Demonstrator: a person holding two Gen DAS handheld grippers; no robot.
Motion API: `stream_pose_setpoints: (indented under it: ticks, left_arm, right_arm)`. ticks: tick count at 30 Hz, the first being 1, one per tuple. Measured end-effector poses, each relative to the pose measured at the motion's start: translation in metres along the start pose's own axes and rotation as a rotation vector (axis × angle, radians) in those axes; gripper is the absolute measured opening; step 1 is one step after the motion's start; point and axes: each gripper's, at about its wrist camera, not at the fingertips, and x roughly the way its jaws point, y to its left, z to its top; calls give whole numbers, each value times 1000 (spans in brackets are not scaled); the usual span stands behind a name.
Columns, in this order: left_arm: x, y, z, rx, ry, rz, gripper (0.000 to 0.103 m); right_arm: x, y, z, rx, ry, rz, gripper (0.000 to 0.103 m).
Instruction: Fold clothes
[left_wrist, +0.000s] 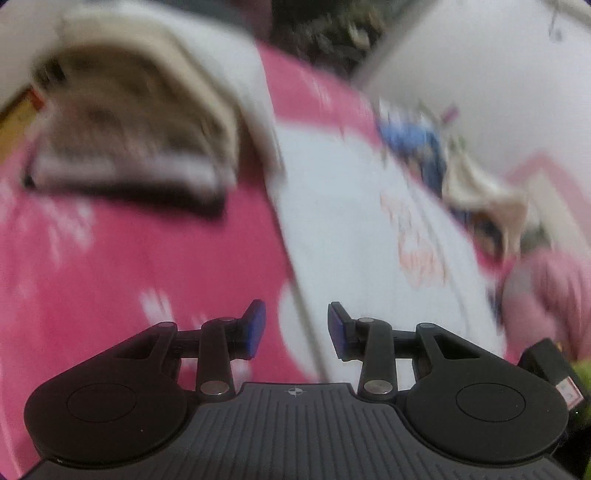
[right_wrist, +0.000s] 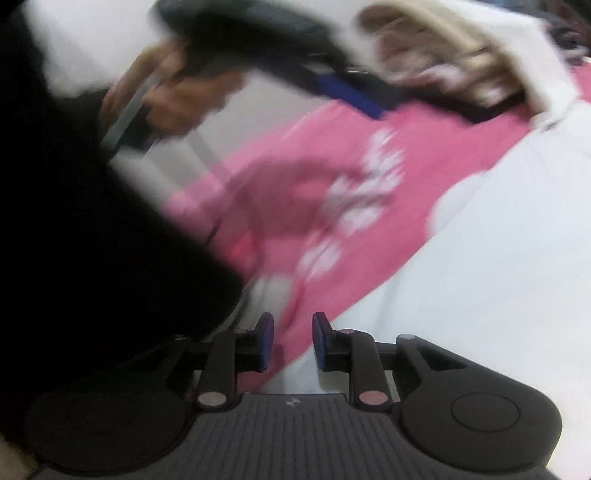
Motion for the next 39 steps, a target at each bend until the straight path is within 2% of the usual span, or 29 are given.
stream_pose_setpoints:
  ticks: [2, 6, 8, 10, 12, 14, 16, 18, 23, 26, 28, 30, 32, 33, 36, 39]
  left_arm:
    - [-18, 11, 22, -49, -112, 37, 37]
    - [-50, 50, 68, -248, -335, 131, 40]
    - [-60, 70, 89, -342, -409, 160, 47]
    - [-60, 89, 107, -404, -442, 179, 54]
    - [-54, 106, 123, -451, -448, 178, 60]
    - [-43, 120, 136, -499, -432, 147, 67]
    - [-32, 128, 146, -527, -422, 148, 68]
    - [-23, 134, 153, -509, -407, 159, 69]
    - [-7, 144, 155, -553, -377, 131, 69]
    - [1, 145, 160, -521, -354, 129, 67]
    - [2, 141, 162, -487, -359, 140, 63]
    - [2, 138, 163, -467, -365, 141, 52]
    - [2, 136, 164, -454, -371, 143, 48]
    - [2, 135, 164, -447, -373, 146, 42]
    - [2, 127, 166, -400, -377, 174, 24]
    - [1, 111, 170, -322, -382, 208, 11]
  right_arm:
    - [-19, -13, 25, 12, -43, -35, 26]
    - [-46, -35, 89, -2, -129, -134, 26]
    - [-55, -44, 125, -26, -176, -188, 26]
    - [-52, -45, 161, -95, -234, -245, 26]
    - [-41, -49, 191, -141, -282, -284, 26]
    - [-24, -56, 219, -182, -316, -316, 27]
    - [0, -62, 240, -212, -338, -367, 32]
    - [25, -70, 258, -219, -359, -406, 32]
    - [67, -92, 278, -117, -355, -383, 32]
    - [81, -100, 286, -109, -328, -373, 32]
    - [87, -104, 290, -102, -322, -371, 32]
    - [89, -105, 290, -94, -326, -365, 32]
    - [89, -106, 290, -85, -334, -365, 32]
    - [88, -106, 290, -81, -338, -366, 30]
    - [87, -106, 289, -67, -350, -370, 17]
    - [86, -106, 288, -53, -363, -371, 7]
